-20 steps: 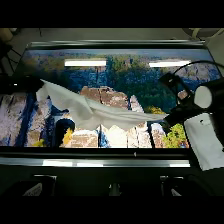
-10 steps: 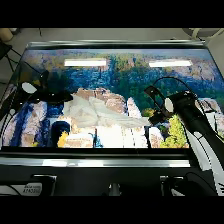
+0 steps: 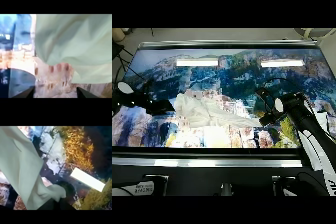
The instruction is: Fold the shirts.
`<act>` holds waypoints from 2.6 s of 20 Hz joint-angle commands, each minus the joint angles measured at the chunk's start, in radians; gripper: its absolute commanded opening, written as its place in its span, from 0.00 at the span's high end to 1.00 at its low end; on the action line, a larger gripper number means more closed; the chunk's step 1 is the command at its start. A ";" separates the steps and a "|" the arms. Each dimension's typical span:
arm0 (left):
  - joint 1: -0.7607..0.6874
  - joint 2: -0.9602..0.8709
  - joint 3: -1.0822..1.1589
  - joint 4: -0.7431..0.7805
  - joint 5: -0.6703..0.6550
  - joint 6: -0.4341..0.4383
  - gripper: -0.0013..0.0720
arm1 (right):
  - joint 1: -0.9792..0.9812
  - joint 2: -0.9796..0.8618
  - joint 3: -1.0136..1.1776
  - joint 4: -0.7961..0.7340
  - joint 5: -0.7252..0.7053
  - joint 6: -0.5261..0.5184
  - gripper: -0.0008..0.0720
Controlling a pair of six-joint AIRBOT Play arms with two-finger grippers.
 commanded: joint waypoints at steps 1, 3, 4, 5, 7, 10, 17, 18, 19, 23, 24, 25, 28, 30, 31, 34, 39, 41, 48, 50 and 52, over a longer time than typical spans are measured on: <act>-0.047 0.041 -0.224 -0.208 0.131 0.058 0.18 | 0.001 -0.001 0.000 0.060 0.009 -0.001 0.96; -0.113 0.030 -0.299 -0.266 0.264 0.061 0.17 | 0.001 -0.001 0.000 0.081 0.008 -0.001 0.96; -0.145 0.023 -0.309 -0.266 0.327 0.060 0.17 | 0.001 -0.001 0.000 0.084 0.008 -0.001 0.96; -0.172 0.013 -0.307 -0.266 0.380 0.060 0.17 | 0.001 -0.001 0.000 0.084 0.009 -0.001 0.96; -0.216 -0.003 -0.289 -0.273 0.441 0.060 0.17 | 0.001 -0.001 0.000 0.084 0.009 -0.002 0.96; -0.264 -0.028 -0.272 -0.280 0.504 0.031 0.18 | 0.001 -0.001 0.000 0.084 0.006 -0.002 0.96; -0.207 0.138 -0.077 -0.279 0.430 0.193 0.95 | 0.000 0.034 0.143 -0.089 0.064 -0.001 0.96; -0.187 0.225 0.002 -0.278 0.410 0.253 0.95 | 0.000 0.055 0.227 -0.181 0.090 -0.002 0.96; -0.164 0.309 0.087 -0.271 0.409 0.262 0.95 | 0.000 0.078 0.320 -0.277 0.109 -0.005 0.96; 0.002 0.594 0.474 -0.268 0.562 0.179 0.95 | 0.001 0.196 0.768 -0.494 0.115 -0.005 0.96; 0.048 0.639 0.549 -0.269 0.592 0.171 0.95 | 0.001 0.230 0.864 -0.468 0.111 0.006 0.96; 0.084 0.670 0.599 -0.269 0.591 0.130 0.95 | 0.001 0.261 0.930 -0.421 0.111 0.015 0.96; 0.112 0.737 0.639 -0.269 0.531 0.032 0.95 | 0.001 0.357 0.987 -0.327 0.119 0.014 0.96; 0.112 0.757 0.640 -0.270 0.536 0.020 0.95 | 0.001 0.396 0.987 -0.323 0.151 0.014 0.96; 0.111 0.761 0.642 -0.271 0.551 -0.001 0.95 | 0.001 0.406 0.987 -0.328 0.168 0.014 0.96; 0.111 0.759 0.644 -0.269 0.587 -0.004 0.95 | 0.001 0.407 0.987 -0.330 0.242 -0.013 0.96; 0.111 0.664 0.640 -0.196 0.500 0.000 0.95 | 0.001 0.269 0.986 -0.274 0.499 -0.078 0.96; 0.111 0.584 0.620 -0.139 0.405 0.000 0.95 | 0.001 0.158 0.949 -0.251 0.557 -0.106 0.96; 0.079 0.224 0.272 -0.137 0.413 0.159 0.95 | 0.001 -0.267 0.619 -0.236 0.026 0.024 0.96; 0.082 0.098 0.246 -0.137 0.405 0.165 0.95 | 0.001 -0.382 0.620 -0.224 -0.044 0.126 0.96; 0.083 -0.003 0.246 -0.138 0.380 0.165 0.95 | 0.001 -0.451 0.619 -0.182 -0.046 0.218 0.96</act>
